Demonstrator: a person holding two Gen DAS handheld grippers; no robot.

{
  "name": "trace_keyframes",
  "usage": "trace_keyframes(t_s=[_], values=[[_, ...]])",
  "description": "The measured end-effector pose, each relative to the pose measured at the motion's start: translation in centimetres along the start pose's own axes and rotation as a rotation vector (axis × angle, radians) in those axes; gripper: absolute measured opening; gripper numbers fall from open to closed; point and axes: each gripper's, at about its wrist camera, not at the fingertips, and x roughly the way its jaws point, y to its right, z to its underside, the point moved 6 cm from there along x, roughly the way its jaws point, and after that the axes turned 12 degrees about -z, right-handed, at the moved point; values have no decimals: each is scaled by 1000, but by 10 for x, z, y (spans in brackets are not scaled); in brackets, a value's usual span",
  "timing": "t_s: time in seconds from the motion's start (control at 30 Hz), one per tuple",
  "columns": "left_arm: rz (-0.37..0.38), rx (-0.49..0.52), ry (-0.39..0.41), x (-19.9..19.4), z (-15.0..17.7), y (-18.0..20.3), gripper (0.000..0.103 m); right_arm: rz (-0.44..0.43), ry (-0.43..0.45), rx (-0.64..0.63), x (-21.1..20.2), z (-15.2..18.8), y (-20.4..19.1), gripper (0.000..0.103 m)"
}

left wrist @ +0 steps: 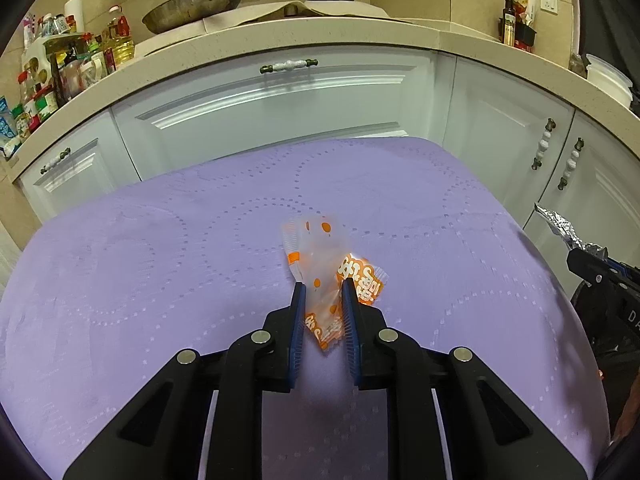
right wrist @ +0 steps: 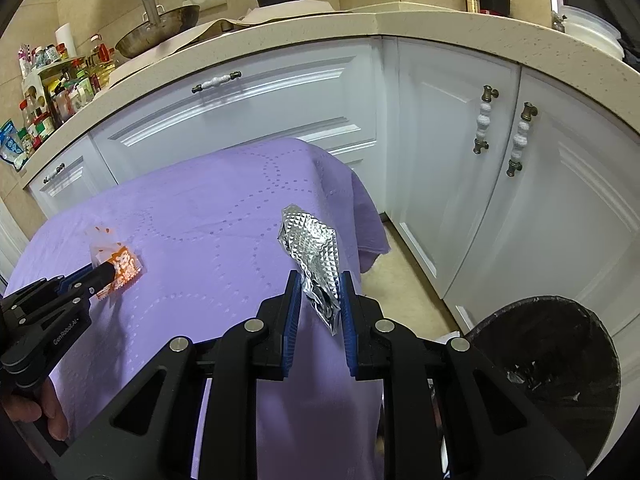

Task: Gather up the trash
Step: 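Grasp the orange-printed clear bag with the left tool, then carry the foil wrapper and clear bag over the bin and open both tools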

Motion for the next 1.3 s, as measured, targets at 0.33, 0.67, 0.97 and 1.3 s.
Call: trace_keyframes(t_s=[0.33, 0.67, 0.97, 1.3], values=[[-15, 5, 25, -19, 9, -5, 18, 3, 1, 5, -19, 16, -7, 19], [21, 29, 56, -52, 22, 7, 18, 27, 27, 18, -52, 35, -5, 19], [115, 82, 93, -90, 34, 50, 18, 102, 66, 62, -100, 56, 25, 19], [228, 184, 133, -128, 49, 116, 18, 217, 98, 143, -152, 91, 79, 19]])
